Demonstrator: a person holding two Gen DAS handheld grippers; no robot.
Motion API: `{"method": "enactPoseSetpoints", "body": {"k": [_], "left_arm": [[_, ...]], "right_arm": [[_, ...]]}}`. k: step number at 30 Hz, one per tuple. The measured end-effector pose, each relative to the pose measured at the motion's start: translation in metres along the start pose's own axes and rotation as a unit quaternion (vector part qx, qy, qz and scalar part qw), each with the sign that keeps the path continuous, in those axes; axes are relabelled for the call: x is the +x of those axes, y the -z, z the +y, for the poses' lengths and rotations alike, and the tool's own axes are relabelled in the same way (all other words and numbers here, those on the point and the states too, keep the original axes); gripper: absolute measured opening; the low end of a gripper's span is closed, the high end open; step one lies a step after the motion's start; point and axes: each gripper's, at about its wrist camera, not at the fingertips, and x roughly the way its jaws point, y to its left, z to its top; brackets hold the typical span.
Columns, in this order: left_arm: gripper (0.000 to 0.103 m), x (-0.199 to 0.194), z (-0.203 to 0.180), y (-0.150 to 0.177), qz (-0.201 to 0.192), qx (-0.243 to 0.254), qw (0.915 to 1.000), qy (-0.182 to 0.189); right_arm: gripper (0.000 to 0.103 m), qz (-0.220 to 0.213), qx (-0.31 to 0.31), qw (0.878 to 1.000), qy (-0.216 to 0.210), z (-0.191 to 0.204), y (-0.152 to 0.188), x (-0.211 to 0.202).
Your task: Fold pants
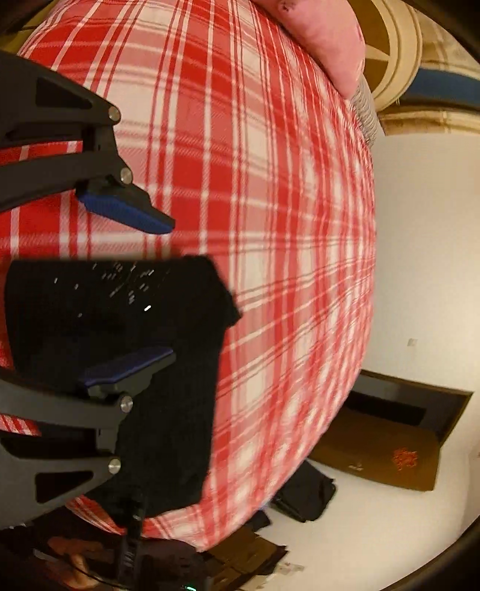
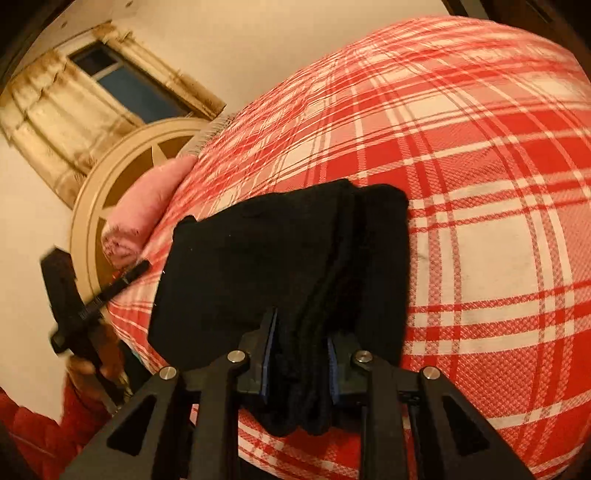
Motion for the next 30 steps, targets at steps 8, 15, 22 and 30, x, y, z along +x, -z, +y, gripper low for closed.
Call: {"method": "enactPoseSetpoints", "body": {"k": [8,15,22,30], "left_arm": [[0.068,0.015,-0.008,0.018,0.037,0.025,0.9987,-0.025],[0.073,0.002,-0.004,0.015,0.020,0.025,0.9991,-0.026],[0.076,0.016,-0.004,0.023,0.050,0.025,0.9978,-0.036],[0.079,0.008,-0.001,0.017,0.044,0.027,0.9981,-0.034]], "right_arm": [[0.037,-0.057,-0.133,0.961,0.234,0.052,-0.002,-0.033],[0.037,-0.089,-0.214,0.949,0.216,0.105,-0.010,-0.009],[0.037,-0.066,-0.186,0.949,0.248,0.073,-0.027,0.033],[0.037,-0.115,-0.139,0.952,0.249,0.070,-0.021,-0.014]]}}
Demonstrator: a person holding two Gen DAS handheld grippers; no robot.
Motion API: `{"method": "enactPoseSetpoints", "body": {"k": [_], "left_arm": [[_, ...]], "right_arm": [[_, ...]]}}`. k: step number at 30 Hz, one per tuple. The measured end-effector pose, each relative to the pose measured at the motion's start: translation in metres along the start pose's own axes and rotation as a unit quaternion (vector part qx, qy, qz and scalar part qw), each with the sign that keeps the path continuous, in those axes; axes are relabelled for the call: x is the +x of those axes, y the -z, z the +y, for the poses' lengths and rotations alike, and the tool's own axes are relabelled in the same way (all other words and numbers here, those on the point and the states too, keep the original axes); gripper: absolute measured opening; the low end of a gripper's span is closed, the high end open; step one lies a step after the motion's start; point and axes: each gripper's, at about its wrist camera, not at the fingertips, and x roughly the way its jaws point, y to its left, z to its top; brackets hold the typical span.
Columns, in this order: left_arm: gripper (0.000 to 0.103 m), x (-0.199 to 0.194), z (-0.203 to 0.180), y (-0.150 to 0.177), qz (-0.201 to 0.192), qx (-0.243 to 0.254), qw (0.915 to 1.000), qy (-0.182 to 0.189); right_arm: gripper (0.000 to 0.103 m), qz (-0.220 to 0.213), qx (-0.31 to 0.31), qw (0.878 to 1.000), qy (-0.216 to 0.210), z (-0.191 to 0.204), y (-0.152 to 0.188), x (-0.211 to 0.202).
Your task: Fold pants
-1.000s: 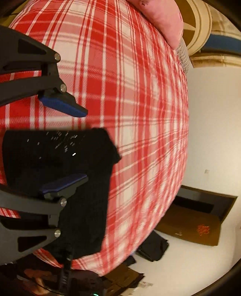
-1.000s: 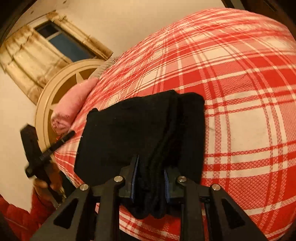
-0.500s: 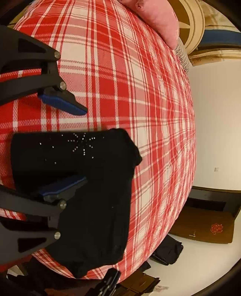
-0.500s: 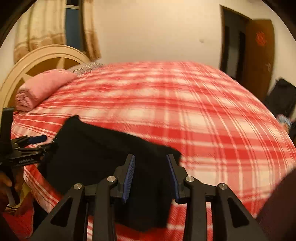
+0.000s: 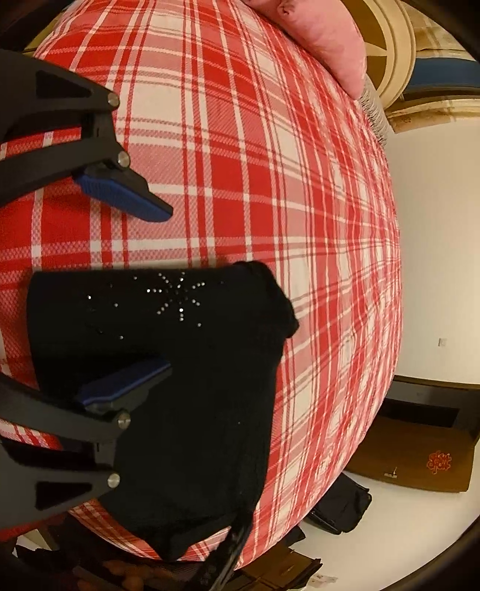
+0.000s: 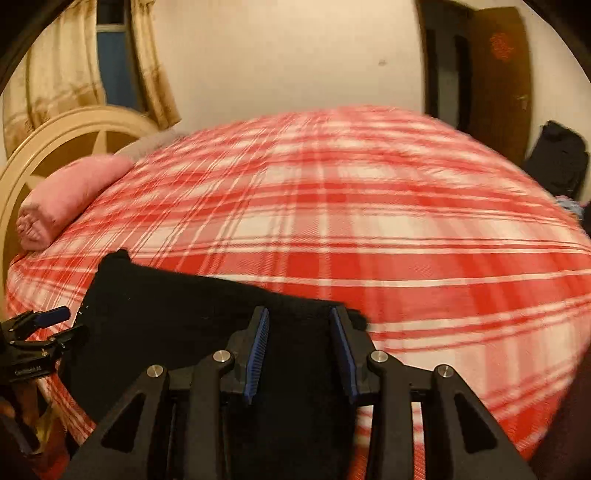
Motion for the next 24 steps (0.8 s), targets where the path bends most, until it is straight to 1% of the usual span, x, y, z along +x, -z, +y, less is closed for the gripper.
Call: {"method": "enactPoseSetpoints", "body": {"k": [2,4,6,8,11,13,15,16,18,19,21,22,24], "left_arm": [[0.080,-0.003,0.003,-0.002,-0.008,0.000,1.0000,-0.001],[0.081,-0.003,0.006,-0.005,-0.014,-0.008,0.9999,0.001],[0.081,-0.001,0.009,-0.009,-0.016,-0.016,0.9997,0.004],[0.081,0.003,0.009,-0.012,-0.012,-0.021,0.9997,0.007],[0.081,0.003,0.006,-0.013,-0.010,-0.017,0.9998,0.002],[0.081,0.001,0.004,-0.012,-0.012,-0.012,0.9999,0.002],[0.081,0.003,0.003,-0.012,-0.008,-0.009,0.9999,-0.007],[0.082,0.004,0.002,-0.013,-0.004,-0.009,0.9999,-0.010],[0.082,0.008,0.002,-0.013,0.005,-0.012,0.9999,-0.008],[0.082,0.010,0.001,-0.014,0.010,-0.014,0.9998,-0.006],[0.087,0.014,-0.002,-0.015,0.020,-0.014,0.9996,-0.013],[0.088,0.015,-0.002,-0.016,0.022,-0.013,0.9995,-0.017],[0.088,0.014,-0.003,-0.016,0.021,-0.012,0.9996,-0.018]], "right_arm": [[0.037,0.002,0.016,1.000,0.000,-0.009,0.009,-0.021],[0.040,0.015,0.036,0.999,-0.016,-0.011,0.021,-0.036],[0.041,0.027,0.045,0.998,-0.024,-0.008,0.031,-0.039],[0.041,0.051,0.040,0.997,-0.034,0.001,0.042,-0.033],[0.041,0.079,0.012,0.997,0.005,0.011,0.053,-0.015],[0.040,0.071,0.006,0.997,0.030,0.012,0.054,-0.013],[0.039,0.066,-0.006,0.996,0.053,0.011,0.053,-0.013],[0.040,0.066,-0.004,0.996,0.057,0.008,0.052,-0.013],[0.040,0.070,0.020,0.996,0.048,-0.001,0.052,-0.012],[0.042,0.071,0.031,0.996,0.042,-0.005,0.052,-0.012],[0.043,0.072,0.054,0.996,0.025,-0.011,0.050,-0.012],[0.044,0.069,0.070,0.995,0.013,-0.014,0.048,-0.015],[0.046,0.050,0.096,0.994,0.004,-0.019,0.043,-0.022]]}}
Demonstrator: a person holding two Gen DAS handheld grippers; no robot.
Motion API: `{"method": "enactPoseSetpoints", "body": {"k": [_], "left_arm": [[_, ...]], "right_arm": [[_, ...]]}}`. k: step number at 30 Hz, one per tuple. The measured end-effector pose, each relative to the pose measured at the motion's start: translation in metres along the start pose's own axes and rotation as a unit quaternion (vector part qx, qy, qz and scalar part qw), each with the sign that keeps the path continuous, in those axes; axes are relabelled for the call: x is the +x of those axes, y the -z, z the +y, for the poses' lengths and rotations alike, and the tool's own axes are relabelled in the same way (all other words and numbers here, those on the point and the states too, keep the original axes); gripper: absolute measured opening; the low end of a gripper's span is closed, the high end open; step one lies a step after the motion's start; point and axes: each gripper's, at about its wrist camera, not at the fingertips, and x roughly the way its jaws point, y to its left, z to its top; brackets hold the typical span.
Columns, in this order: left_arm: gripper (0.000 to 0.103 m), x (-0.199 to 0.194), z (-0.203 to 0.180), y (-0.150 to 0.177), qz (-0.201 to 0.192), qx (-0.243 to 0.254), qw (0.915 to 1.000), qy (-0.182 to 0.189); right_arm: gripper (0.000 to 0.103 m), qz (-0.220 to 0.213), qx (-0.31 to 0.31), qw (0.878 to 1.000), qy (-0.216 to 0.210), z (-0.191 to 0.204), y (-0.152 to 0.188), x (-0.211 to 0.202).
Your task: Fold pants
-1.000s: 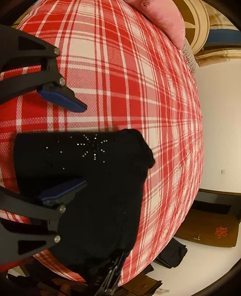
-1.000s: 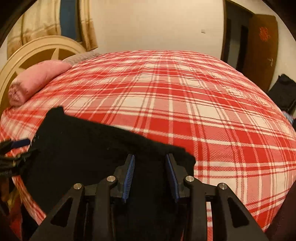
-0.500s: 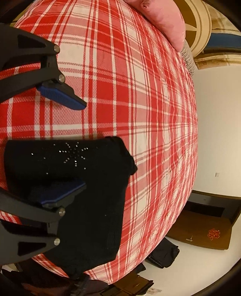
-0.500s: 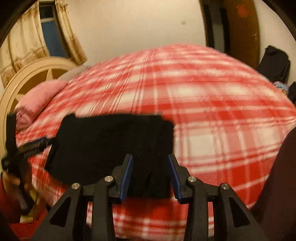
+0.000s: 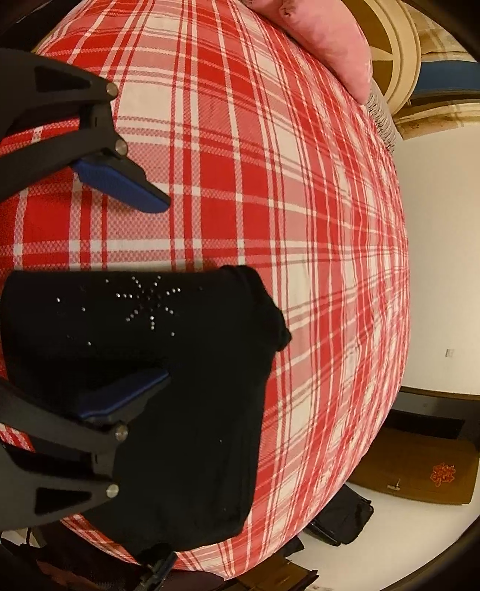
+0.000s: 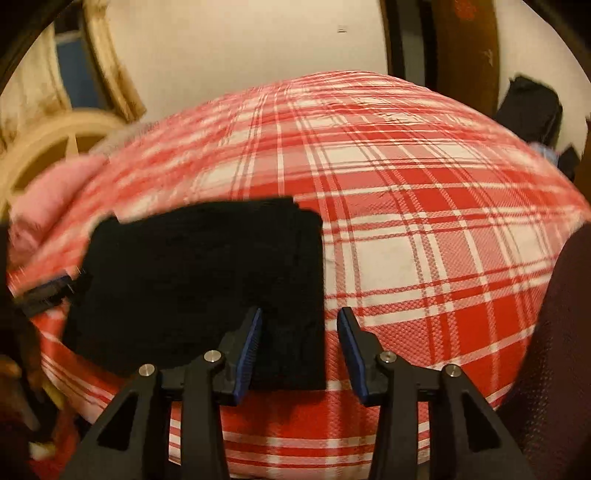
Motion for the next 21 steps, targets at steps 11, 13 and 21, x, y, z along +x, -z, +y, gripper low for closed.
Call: {"method": "enactPoseSetpoints", "body": {"k": [11,13,21], "left_arm": [[0.093,0.004,-0.002,-0.003,0.009,-0.006,0.9999,-0.008],[0.093,0.006,-0.002,-0.003,0.013,-0.010,0.9999,-0.004],[0.096,0.016,0.007,0.001,0.028,-0.059,0.9970,0.040]], "right_arm": [[0.067,-0.012,-0.020,1.000,-0.016,0.023,-0.018,0.031],[0.067,-0.007,-0.007,1.000,-0.019,0.018,-0.011,0.038],[0.073,-0.012,0.059,0.996,-0.069,-0.003,0.001,0.043]]}}
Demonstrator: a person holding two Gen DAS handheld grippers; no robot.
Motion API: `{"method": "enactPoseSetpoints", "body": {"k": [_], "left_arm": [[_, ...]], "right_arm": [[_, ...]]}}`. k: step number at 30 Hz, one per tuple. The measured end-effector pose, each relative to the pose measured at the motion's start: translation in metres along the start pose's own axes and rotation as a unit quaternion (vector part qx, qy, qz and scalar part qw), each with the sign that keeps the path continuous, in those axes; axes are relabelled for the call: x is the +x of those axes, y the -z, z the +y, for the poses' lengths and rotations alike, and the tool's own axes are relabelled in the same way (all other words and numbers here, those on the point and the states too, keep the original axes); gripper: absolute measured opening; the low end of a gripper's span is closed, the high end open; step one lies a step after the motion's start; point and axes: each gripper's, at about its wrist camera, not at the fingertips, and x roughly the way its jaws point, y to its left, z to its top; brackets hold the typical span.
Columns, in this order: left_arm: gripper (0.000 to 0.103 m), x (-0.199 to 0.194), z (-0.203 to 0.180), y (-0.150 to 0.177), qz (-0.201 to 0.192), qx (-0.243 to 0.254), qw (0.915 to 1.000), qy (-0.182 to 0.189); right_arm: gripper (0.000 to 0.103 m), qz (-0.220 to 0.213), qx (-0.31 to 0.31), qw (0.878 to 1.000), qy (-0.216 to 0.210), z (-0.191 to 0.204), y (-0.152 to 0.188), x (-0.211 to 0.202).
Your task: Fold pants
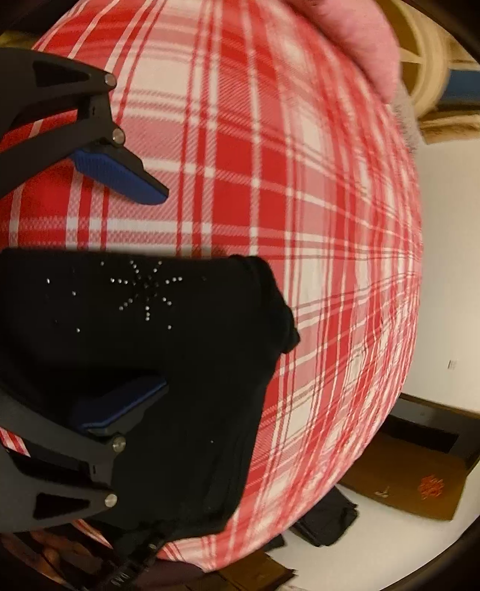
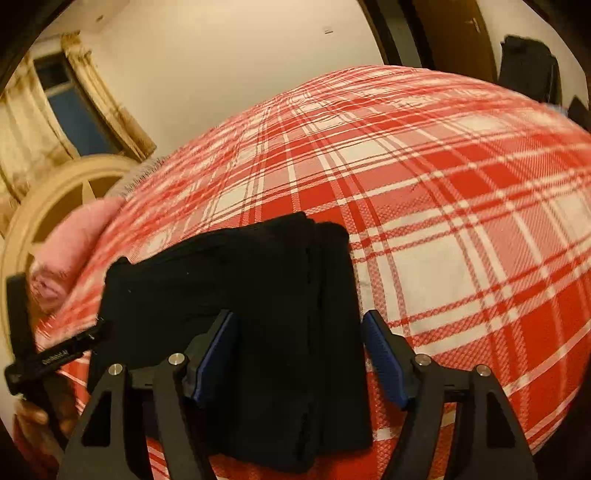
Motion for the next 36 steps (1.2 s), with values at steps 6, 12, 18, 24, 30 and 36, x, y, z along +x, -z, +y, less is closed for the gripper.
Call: {"method": "enactPoseSetpoints", "body": {"k": [6,12,18,24,30,36], "left_arm": [[0.086,0.003,-0.004,0.004,-0.008,-0.012,0.9998,0.016],[0.027,-0.003,-0.023,0.001,-0.014,0.029,0.9992,0.022],[0.015,-0.010,-0.029,-0.005,-0.025,0.037,0.9989,0.010],[0.014,-0.031,-0.028,-0.009,-0.062,0.055,0.9966,-0.007],[0.014,-0.049,0.003,-0.027,-0.095,0.027,0.9940,-0.049],[0.014,-0.068,0.071,-0.041,-0.124,-0.032,0.9846,-0.118]], "right_arm": [[0.070,0.000,-0.063,0.997,0.038,0.025,0.008,0.004],[0.038,0.002,-0.117,0.992,0.045,0.046,0.010,0.000],[0.033,-0.008,-0.156,0.985,0.066,0.066,0.004,-0.009],[0.033,-0.036,-0.186,0.981,0.043,0.097,-0.010,-0.023],[0.033,-0.062,-0.254,0.965,-0.004,0.158,-0.025,-0.018],[0.033,-0.065,-0.299,0.949,-0.073,0.225,-0.044,0.016]]}}
